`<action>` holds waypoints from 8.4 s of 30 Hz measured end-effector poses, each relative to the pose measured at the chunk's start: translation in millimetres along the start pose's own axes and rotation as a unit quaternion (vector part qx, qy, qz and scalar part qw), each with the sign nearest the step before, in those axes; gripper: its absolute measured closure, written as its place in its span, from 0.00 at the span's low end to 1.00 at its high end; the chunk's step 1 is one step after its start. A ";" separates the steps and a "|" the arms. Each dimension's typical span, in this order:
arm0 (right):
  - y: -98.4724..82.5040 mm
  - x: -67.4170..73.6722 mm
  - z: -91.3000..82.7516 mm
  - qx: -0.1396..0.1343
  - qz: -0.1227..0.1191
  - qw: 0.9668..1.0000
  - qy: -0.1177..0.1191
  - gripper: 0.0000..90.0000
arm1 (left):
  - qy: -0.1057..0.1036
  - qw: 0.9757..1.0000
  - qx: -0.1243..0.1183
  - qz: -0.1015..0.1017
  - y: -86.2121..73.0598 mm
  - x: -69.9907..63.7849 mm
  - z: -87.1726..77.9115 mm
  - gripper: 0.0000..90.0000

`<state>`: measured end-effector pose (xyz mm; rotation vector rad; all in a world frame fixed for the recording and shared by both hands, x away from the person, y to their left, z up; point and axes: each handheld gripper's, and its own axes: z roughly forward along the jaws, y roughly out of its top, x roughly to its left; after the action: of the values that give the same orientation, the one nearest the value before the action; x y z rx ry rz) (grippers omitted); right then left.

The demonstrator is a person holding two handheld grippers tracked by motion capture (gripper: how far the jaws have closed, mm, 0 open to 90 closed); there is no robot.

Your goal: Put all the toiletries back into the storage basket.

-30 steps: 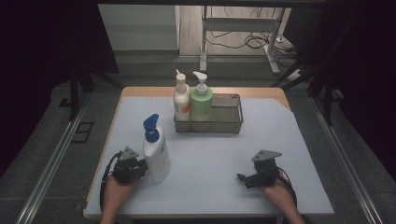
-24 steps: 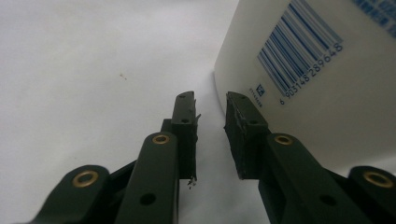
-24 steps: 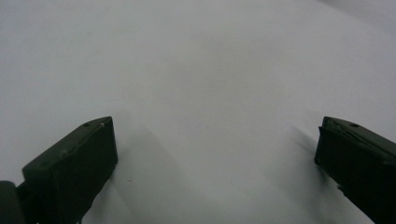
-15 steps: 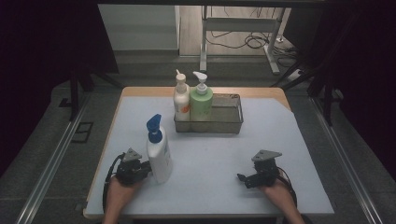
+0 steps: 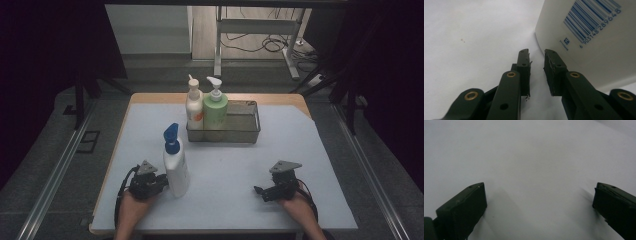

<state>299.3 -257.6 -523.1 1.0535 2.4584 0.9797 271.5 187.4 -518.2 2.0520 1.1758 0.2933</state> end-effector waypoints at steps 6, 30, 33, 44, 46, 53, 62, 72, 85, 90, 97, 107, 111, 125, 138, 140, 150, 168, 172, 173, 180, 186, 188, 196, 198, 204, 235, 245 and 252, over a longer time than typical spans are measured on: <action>0.0 -0.1 -0.1 0.001 0.000 1.000 0.001 0.00 | -0.001 1.000 0.005 0.012 1.2 -7.0 1.8 0.82; 0.0 -0.1 -0.1 0.001 0.000 1.000 0.000 0.00 | 0.000 0.997 0.027 0.068 4.6 -41.8 8.0 0.76; 0.0 -0.1 -0.1 0.001 0.000 1.000 0.001 0.00 | -0.001 0.997 0.028 0.073 5.7 -46.0 9.7 0.75; 0.0 -0.1 -0.1 0.001 0.000 1.000 0.000 0.00 | -0.034 0.994 0.032 0.102 14.1 -65.6 21.8 0.72; 0.0 -0.2 -0.1 0.000 -0.001 1.000 0.000 0.00 | -0.032 0.994 0.032 0.103 16.2 -69.0 24.6 0.71; 0.1 -0.1 -0.1 0.001 0.000 1.000 0.001 0.00 | -0.032 0.994 0.029 0.101 17.6 -71.0 27.4 0.69; 0.4 -0.3 -0.3 0.003 0.000 1.000 0.002 0.00 | -0.032 0.994 0.025 0.105 13.5 -71.6 19.2 0.55; 1.1 0.1 -5.5 0.005 0.003 1.000 0.014 0.03 | -0.006 0.997 0.016 0.076 1.0 -59.4 3.6 0.30; 8.7 12.3 -22.8 -0.025 -0.010 0.999 0.033 0.04 | 0.038 0.997 0.018 0.063 -12.1 -46.4 -3.4 0.14; 14.6 20.8 -29.5 -0.037 -0.023 0.998 0.044 0.02 | 0.036 0.998 0.018 0.054 -17.2 -40.3 -2.4 0.13; 24.6 31.2 -31.5 -0.045 -0.040 0.996 0.065 0.00 | 0.037 0.998 0.012 0.051 -18.7 -41.0 -1.4 0.13; 43.2 45.0 -32.5 -0.051 -0.055 0.994 0.083 0.00 | 0.038 0.998 0.009 0.049 -19.2 -41.5 -1.1 0.13; 52.6 52.2 -31.7 -0.053 -0.061 0.992 0.092 0.00 | 0.039 0.998 0.009 0.050 -19.2 -41.5 -1.1 0.13; 85.0 77.1 -24.9 -0.061 -0.065 0.990 0.113 0.01 | 0.039 0.998 0.008 0.049 -19.4 -41.7 -1.0 0.13; 113.4 99.1 -18.5 -0.072 -0.075 0.987 0.123 0.03 | 0.038 0.998 0.009 0.050 -19.4 -41.5 -1.2 0.13; 118.1 102.5 -16.9 -0.073 -0.076 0.987 0.123 0.03 | 0.038 0.998 0.009 0.050 -19.4 -41.5 -1.2 0.13; 140.3 115.9 -6.4 -0.082 -0.072 0.987 0.114 0.05 | 0.038 0.998 0.009 0.050 -19.4 -41.5 -1.3 0.13; 161.0 127.7 9.9 -0.097 -0.058 0.989 0.099 0.28 | 0.038 0.998 0.009 0.050 -19.4 -41.5 -1.3 0.13; 163.5 130.2 14.1 -0.095 -0.056 0.989 0.103 0.35 | 0.039 0.998 0.009 0.050 -19.4 -41.4 -1.3 0.13; 163.8 130.8 15.0 -0.094 -0.056 0.989 0.103 0.36 | 0.039 0.998 0.009 0.051 -19.4 -41.4 -1.3 0.13; 164.5 133.9 14.2 -0.089 -0.081 0.989 0.084 0.41 | 0.038 0.998 0.009 0.051 -19.4 -41.5 -1.4 0.13; 166.0 129.3 11.6 -0.081 -0.084 0.989 0.096 0.43 | 0.038 0.998 0.009 0.050 -19.4 -41.4 -1.3 0.13; 166.2 126.5 11.1 -0.081 -0.077 0.989 0.100 0.43 | 0.038 0.998 0.008 0.050 -19.4 -41.4 -1.2 0.13; 168.5 115.5 3.6 -0.066 -0.072 0.989 0.107 0.44 | 0.039 0.998 0.008 0.050 -19.4 -41.5 -1.2 0.13; 169.3 111.6 -0.1 -0.067 -0.065 0.989 0.113 0.44 | 0.039 0.998 0.008 0.050 -19.4 -41.5 -1.2 0.13; 174.0 101.3 -14.7 -0.067 -0.064 0.989 0.114 0.44 | 0.038 0.998 0.008 0.050 -19.4 -41.4 -1.2 0.13; 204.5 32.7 -66.6 -0.079 -0.031 0.995 0.045 0.44 | 0.038 0.998 0.009 0.050 -19.3 -41.3 -1.3 0.13; 212.3 9.8 -72.9 -0.089 -0.014 0.996 0.012 0.44 | 0.038 0.998 0.009 0.050 -19.3 -41.3 -1.2 0.13; 218.2 -7.1 -71.7 -0.094 0.006 0.996 -0.007 0.44 | 0.038 0.998 0.008 0.050 -19.3 -41.3 -1.2 0.13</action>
<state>383.1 -187.4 -320.9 1.0095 2.2980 1.1754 235.5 160.1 -524.3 2.1344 1.1264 0.4140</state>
